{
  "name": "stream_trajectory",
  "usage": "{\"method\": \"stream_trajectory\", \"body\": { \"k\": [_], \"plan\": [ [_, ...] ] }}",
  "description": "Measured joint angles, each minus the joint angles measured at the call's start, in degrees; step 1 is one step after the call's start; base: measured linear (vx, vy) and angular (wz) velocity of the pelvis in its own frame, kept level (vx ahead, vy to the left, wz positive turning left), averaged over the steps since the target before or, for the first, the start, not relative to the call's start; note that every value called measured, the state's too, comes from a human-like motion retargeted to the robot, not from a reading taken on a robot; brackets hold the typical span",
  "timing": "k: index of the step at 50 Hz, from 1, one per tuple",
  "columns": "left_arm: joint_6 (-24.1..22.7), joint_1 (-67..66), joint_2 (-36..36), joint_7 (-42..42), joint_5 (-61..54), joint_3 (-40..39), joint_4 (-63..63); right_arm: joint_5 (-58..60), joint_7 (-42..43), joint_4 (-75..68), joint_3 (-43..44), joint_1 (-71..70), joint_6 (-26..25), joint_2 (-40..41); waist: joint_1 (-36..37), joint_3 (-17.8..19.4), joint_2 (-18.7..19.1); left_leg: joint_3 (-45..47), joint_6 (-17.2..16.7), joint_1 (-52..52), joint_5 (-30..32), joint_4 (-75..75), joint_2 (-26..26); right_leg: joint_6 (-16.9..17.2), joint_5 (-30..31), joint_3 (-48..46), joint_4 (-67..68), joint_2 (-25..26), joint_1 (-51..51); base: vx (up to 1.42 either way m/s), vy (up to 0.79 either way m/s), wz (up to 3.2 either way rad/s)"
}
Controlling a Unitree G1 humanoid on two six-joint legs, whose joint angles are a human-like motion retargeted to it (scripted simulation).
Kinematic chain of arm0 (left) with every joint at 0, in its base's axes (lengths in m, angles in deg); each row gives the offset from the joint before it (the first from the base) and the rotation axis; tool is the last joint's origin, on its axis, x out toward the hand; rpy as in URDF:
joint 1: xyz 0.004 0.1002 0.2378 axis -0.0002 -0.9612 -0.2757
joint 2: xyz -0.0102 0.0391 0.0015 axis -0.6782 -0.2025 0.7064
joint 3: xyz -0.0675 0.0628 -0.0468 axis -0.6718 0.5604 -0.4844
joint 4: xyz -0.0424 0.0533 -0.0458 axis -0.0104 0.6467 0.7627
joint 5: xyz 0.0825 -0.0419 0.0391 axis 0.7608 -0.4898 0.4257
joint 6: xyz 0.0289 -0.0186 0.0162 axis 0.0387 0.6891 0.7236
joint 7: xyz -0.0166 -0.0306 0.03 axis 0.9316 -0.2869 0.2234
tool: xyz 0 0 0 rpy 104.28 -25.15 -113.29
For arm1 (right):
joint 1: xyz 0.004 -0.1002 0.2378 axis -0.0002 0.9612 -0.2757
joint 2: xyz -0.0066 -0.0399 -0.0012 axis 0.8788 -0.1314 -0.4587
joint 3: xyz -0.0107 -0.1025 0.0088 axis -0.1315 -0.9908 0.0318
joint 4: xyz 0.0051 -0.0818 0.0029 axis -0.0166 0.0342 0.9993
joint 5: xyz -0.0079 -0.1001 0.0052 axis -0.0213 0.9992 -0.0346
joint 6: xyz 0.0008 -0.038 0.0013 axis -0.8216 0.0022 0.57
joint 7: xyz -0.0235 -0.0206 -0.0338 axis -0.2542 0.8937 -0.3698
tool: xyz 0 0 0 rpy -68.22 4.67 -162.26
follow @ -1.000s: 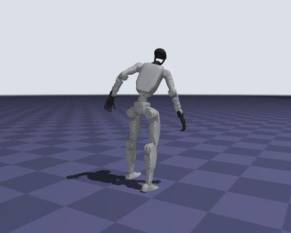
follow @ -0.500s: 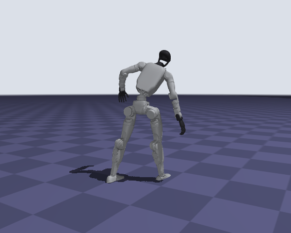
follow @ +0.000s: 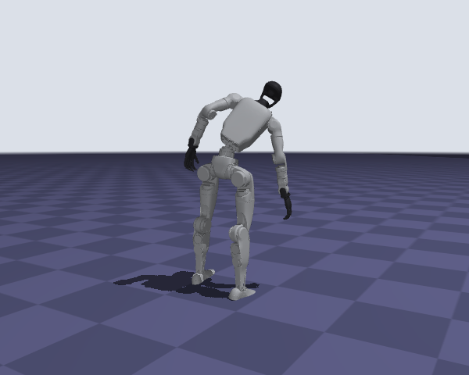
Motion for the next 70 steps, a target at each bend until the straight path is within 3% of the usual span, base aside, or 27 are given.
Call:
{"method": "stream_trajectory", "body": {
  "k": [7, 10, 13, 16, 20, 22, 27, 30, 35, 40, 47, 55, 60, 63, 67, 70],
  "plan": [
    [0.88, -1.91, -0.35, -1.67, 0.88, -2.94, 2.09, -0.19, 0.05, 0.32, 0.73, 2.27, 0.24, 2.77, 3.1, -1.65, -3.65, 5.07, 0.7, -1.14, 2.35, 0.0, 0.63, -0.16, -5.22, 1.04, 3.19, 0.09, 4.29, 0.4, 0.14, -0.16],
    [1.33, 0.25, 0.03, -3.41, 2.31, -4.21, 5.8, -0.74, -0.46, 0.39, 0.15, 0.9, 0.42, 4.37, 2.49, -1.67, -4.67, 5.55, 0.77, 1.89, 2.95, 0.0, 2.52, -2.59, -6.3, 2.31, 7.66, 1.51, 4.64, 0.42, 0.17, -0.31],
    [1.0, 2.88, -0.58, -3.99, 7.57, -4.65, 9.26, -1.8, -2.18, 0.92, 0.15, 0.77, 1.1, 5.55, 0.25, -1.43, -3.71, 5.13, 0.1, 5.53, 1.02, 0.0, 5.0, -6.87, -6.22, 3.8, 18.68, 3.72, 1.15, 0.4, 0.17, -0.03],
    [0.62, 5.59, -2.88, -5.46, 15.81, -4.81, 9.69, -2.03, -3.72, 1.13, 1.04, 1.84, 1.4, 5.9, -2.17, -1.69, -2.19, 3.77, -0.38, 7.42, 0.0, 0.0, 6.58, -8.18, -7.53, 3.92, 28.43, 5.12, -5.38, 0.35, 0.13, 0.34],
    [-0.1, 9.15, -6.8, -10.58, 20.67, -5.76, 5.41, -1.35, -3.02, 0.5, 1.14, 2.78, 1.17, 5.12, -4.44, -1.42, -0.86, 2.34, 0.04, 8.62, -1.01, 0.06, 6.4, -9.23, -5.38, -1.73, 24.92, 2.6, -10.63, 0.33, 0.06, 0.38],
    [-0.58, 11.5, -8.08, -13.66, 18.2, -6.97, 2.45, -1.1, -2.11, -0.45, 1.06, 1.72, 0.73, 4.76, -5.64, -0.16, -1.03, 1.55, 0.51, 9.44, -2.06, 0.27, 5.13, -7.82, -1.71, -3.59, 17.54, 1.12, -11.22, 0.37, 0.0, 0.42],
    [-2.4, 13.82, -9.65, -16.6, 6.17, -10.6, -3.24, -0.81, -1.61, -1.73, 2.21, 2.09, -0.21, 6.1, -7.63, 2.03, -2.47, -0.03, 0.26, 13.31, -6.46, 2.21, 2.05, 0.0, 6.8, -4.33, 0.96, -0.97, -11.26, 0.45, -0.12, 0.35],
    [-2.35, 14.45, -9.73, -16.54, 0.27, -11.91, -4.87, -0.67, -1.12, -1.59, 3.15, 3.27, -0.54, 6.83, -7.09, 1.22, -1.35, -0.31, -1.26, 14.74, -8.88, 3.22, 3.45, 0.0, 5.7, -5.49, -2.52, 1.17, -11.95, 0.52, -0.26, 0.22],
    [-1.93, 11.7, -7.13, -15.44, -3.88, -11.05, -5.32, -0.17, 2.31, -1.08, 3.12, 5.11, -0.43, 5.73, -10.23, -0.99, 0.87, -4.8, 0.64, 16.54, -10.13, 5.87, 1.28, 0.0, 9.28, -7.36, -2.1, -2.56, -8.16, 0.58, -0.07, 0.74],
    [-0.49, 5.92, -3.65, -11.15, -3.86, -6.96, -3.26, 0.68, 3.54, -0.26, 2.3, 4.01, -0.62, 4.84, -11.29, -2.06, 1.64, -5.25, 2.05, 15.56, -5.53, 9.67, 0.16, 0.0, 4.94, -7.5, 0.3, -3.11, -5.12, 0.51, -0.18, 0.13],
    [0.11, 2.56, -3.7, 0.3, 5.21, -0.35, 2.78, 0.17, 1.42, 0.21, 0.48, 1.39, -0.42, 5.3, -4.61, -2.79, -1.68, -2.86, 2.02, 8.53, -2.23, 2.11, -0.75, 0.0, 1.48, -5.93, 0.96, -2.02, -2.24, 0.43, -0.17, -0.32],
    [0.72, -0.3, -1.29, -5.97, 16.3, 1.08, 10.38, 0.26, 0.2, 0.18, -1.26, -4.49, 0.21, 5.31, 0.78, 0.76, -6.16, 0.8, 1.54, -2.87, -0.55, 0.0, -0.58, 0.0, -3.28, -3.1, 3.18, -1.67, 2.64, 0.44, 0.0, -0.47],
    [0.6, -2.99, -2.62, -2.9, 17.93, -0.01, 12.85, -0.46, -0.12, -0.06, -1.84, -5.37, 0.82, 7.32, 5.21, -0.17, -9.1, 1.63, 0.4, -3.21, 4.45, 0.0, 3.12, 0.0, -6.72, 3.07, 5.03, 1.59, 4.65, 0.5, 0.08, -1.14],
    [0.17, -1.58, -4.16, -2.0, 18.94, 0.54, 14.91, -1.5, -0.31, -0.29, -3.12, -6.12, 0.82, 9.13, 5.06, -0.49, -11.32, 2.77, 1.32, -0.16, 5.22, 0.0, 4.65, -2.33, -7.63, 5.67, 7.98, 2.74, 5.05, 0.48, 0.14, -0.81],
    [-0.02, 3.79, -7.92, -3.1, 25.75, 0.67, 16.19, -2.27, -2.07, 1.14, -4.98, -5.61, 1.14, 10.97, 1.2, 0.04, -11.44, 2.54, 1.04, 4.4, 2.57, 0.0, 7.27, -11.71, -9.39, 6.18, 20.61, 6.17, 1.46, 0.44, 0.13, -0.01],
    [0.82, 8.01, -11.26, -7.34, 28.05, -1.96, 14.39, -1.68, -2.94, 3.11, -5.48, -3.48, 1.61, 11.42, -1.59, -0.74, -10.77, 1.08, 1.06, 5.62, 1.62, 0.0, 8.68, -13.49, -10.72, 4.92, 29.15, 8.75, -4.87, 0.38, 0.08, 0.42]
  ]
}}
